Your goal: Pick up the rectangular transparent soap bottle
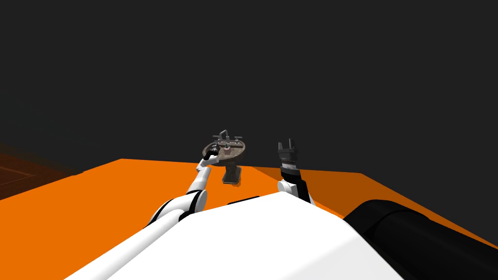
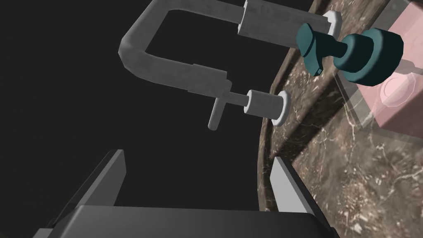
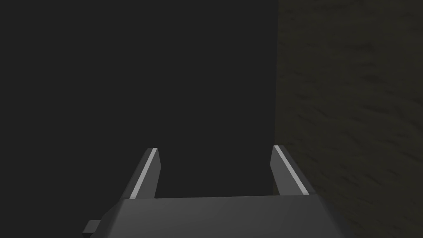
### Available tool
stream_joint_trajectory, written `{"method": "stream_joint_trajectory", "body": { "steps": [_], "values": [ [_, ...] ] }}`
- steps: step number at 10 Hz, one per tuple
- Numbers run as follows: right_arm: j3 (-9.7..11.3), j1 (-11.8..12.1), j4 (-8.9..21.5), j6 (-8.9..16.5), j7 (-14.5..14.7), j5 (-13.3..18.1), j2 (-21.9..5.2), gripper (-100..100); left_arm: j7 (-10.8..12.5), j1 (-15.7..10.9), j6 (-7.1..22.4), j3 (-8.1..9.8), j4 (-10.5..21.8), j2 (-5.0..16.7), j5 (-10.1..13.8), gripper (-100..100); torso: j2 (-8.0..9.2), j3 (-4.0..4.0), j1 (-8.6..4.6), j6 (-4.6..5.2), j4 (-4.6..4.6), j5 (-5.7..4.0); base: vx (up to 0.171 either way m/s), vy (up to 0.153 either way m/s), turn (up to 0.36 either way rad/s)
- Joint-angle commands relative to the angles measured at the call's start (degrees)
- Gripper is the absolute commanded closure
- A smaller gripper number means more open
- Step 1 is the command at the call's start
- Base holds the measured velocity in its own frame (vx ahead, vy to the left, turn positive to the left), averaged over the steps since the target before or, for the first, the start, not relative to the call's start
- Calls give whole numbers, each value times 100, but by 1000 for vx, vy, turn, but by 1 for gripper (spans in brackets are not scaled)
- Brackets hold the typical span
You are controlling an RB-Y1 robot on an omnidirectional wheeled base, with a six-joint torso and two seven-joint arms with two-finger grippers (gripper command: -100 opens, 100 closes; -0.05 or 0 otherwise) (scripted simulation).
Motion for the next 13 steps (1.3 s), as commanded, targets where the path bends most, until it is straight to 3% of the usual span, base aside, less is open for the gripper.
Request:
{"method": "stream_joint_trajectory", "body": {
  "steps": [1, 6, 13],
  "values": [
    [0, 0, 0, 0, 0, 0, 0, 0, 18, -107, 58, 8, 171, 9, 11, -100, 0, 0, 0, 0, 0, 0, -12, -32, 20],
    [0, 0, 0, 0, 0, 0, 0, 0, 113, -746, 379, 52, 1013, -18, 60, -100, -1, 0, -2, 1, 0, -1, -12, -39, 40],
    [0, 0, 0, 0, 0, 0, 0, 0, 223, -1278, 650, 66, 1839, -36, 109, -100, -4, -3, 3, 0, -1, 1, -6, -32, 29]
  ]
}}
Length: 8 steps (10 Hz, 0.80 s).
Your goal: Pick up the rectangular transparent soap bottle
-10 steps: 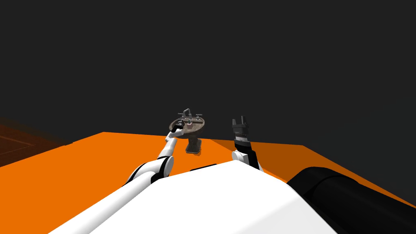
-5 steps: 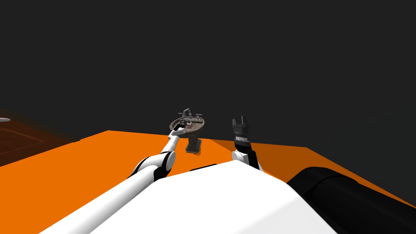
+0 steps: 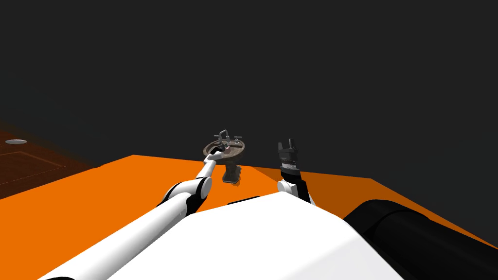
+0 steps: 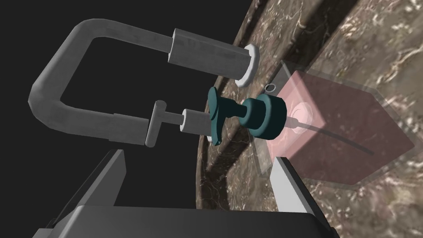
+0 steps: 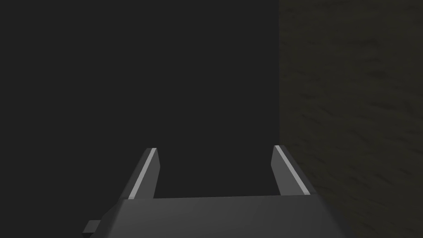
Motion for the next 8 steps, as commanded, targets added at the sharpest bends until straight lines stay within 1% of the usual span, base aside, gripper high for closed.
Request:
{"method": "stream_joint_trajectory", "body": {
  "steps": [1, 2, 3, 4, 5, 6, 8],
  "values": [
    [0, 0, 0, 0, 0, 0, 0, 0, 31, -135, 70, 10, 178, -1, 7, -100, 0, 0, 0, 0, 0, 0, 4, -29, 22],
    [0, 0, 0, 0, 0, 0, 0, 0, 57, -239, 119, 8, 314, -2, 18, -100, -1, -1, 1, 1, 0, 0, 11, -32, 27],
    [0, 0, 0, 0, 0, 0, 0, 0, 43, -182, 85, 5, 233, 5, 17, -100, -3, -2, 1, 0, -1, 0, 7, -16, 6],
    [0, 0, 0, 0, 0, 0, 0, 0, 47, -190, 101, 6, 242, 4, 17, 0, -2, -1, 6, 0, -1, 1, 0, 0, 0],
    [0, 0, 0, 0, 0, 0, 0, 0, 47, -189, 100, 5, 240, 4, 17, -100, 0, 0, 11, 0, 0, 3, 0, 0, 0],
    [0, 0, 0, 0, 0, 0, 0, 0, 47, -189, 100, 5, 241, 3, 17, 100, 1, 0, 13, -1, 0, 3, 0, 0, 0],
    [0, 0, 0, 0, 0, 0, 0, 0, 47, -189, 100, 5, 241, 3, 17, 100, 1, 0, 14, -1, 0, 3, 0, 0, 0]
  ]
}}
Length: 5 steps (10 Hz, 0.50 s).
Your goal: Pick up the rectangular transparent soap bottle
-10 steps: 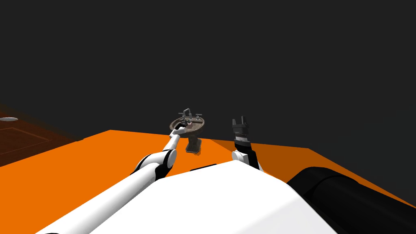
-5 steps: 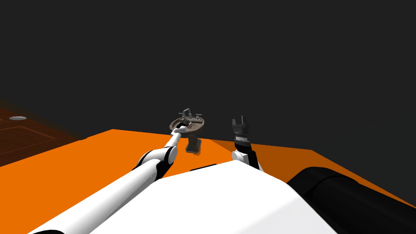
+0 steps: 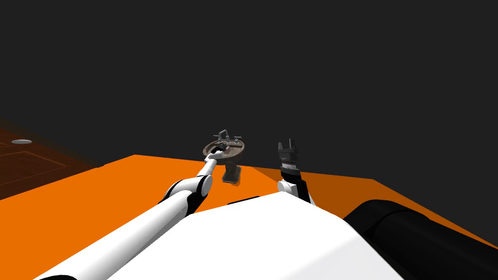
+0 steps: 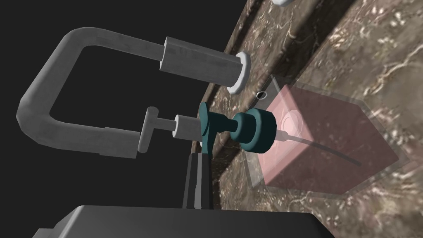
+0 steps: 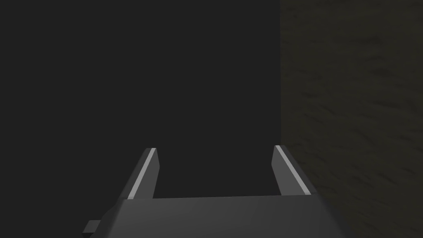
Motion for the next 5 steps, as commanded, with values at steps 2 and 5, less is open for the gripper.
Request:
{"method": "stream_joint_trajectory", "body": {
  "steps": [2, 5],
  "values": [
    [0, 0, 0, 0, 0, 0, 0, 0, 0, 0, 0, 0, 0, 0, 0, 100, 0, 0, 0, 0, 0, 0, 0, 0, 0],
    [0, 0, 0, 0, 0, 0, 0, 0, 6, -109, 282, -15, 69, 0, -17, -100, 5, 3, 3, 1, 1, 0, -17, 10, -42]
  ]
}}
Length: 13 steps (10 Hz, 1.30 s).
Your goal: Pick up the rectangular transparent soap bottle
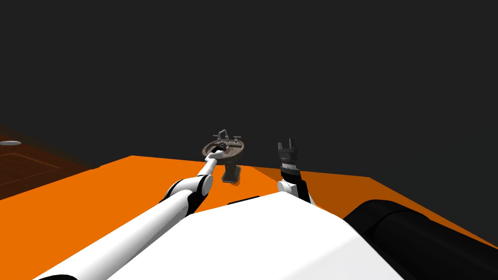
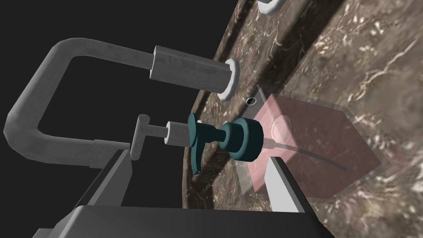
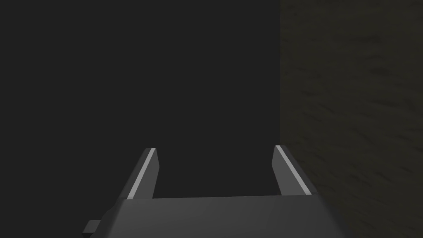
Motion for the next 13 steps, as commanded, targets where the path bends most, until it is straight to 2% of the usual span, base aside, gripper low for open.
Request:
{"method": "stream_joint_trajectory", "body": {
  "steps": [1, 5, 7, 8, 9, 10, 11, 12, 13],
  "values": [
    [0, 0, 0, 0, 0, 0, 0, 0, 13, -117, 185, -40, 139, 29, 18, -100, 0, 0, 0, 0, 0, 0, -43, 20, -54],
    [0, 0, 0, 0, 0, 0, 0, 0, 14, -419, 862, -101, 330, 19, -20, -100, 3, 2, 6, 0, 1, 1, -37, 30, -83],
    [0, 0, 0, 0, 0, 0, 0, 0, 11, -513, 1145, -124, 388, 15, -29, -100, -1, 0, 4, -2, 0, 1, -19, 22, -68],
    [0, 0, 0, 0, 0, 0, 0, 0, 11, -513, 1189, -124, 388, 15, -29, -100, -3, -1, 2, -1, 0, 1, -12, 18, -39],
    [0, 1, 0, 0, 0, 0, 0, 0, 7, -612, 1437, -150, 449, 9, -38, -100, -6, -3, 2, -3, -1, 1, -13, 23, -58],
    [0, 0, 0, 0, 0, 0, 0, 0, 7, -612, 1437, -150, 449, 9, -38, -100, -6, -3, 3, -1, -1, 1, -10, 23, -46],
    [0, 1, 0, 0, 0, 0, 0, 0, 0, -717, 1658, -178, 511, 3, -46, -100, -7, -4, 3, -3, -1, 1, -9, 29, -86],
    [0, 0, 0, 0, 0, 0, 0, 0, 0, -717, 1693, -178, 511, 3, -46, -100, -7, -4, 5, -1, -1, 1, -14, 29, -51],
    [0, 1, 0, 0, 0, 0, 0, 0, -8, -826, 1940, -209, 574, -4, -52, -100, -6, -3, 6, -3, -1, 2, -22, 40, -76]
  ]
}}
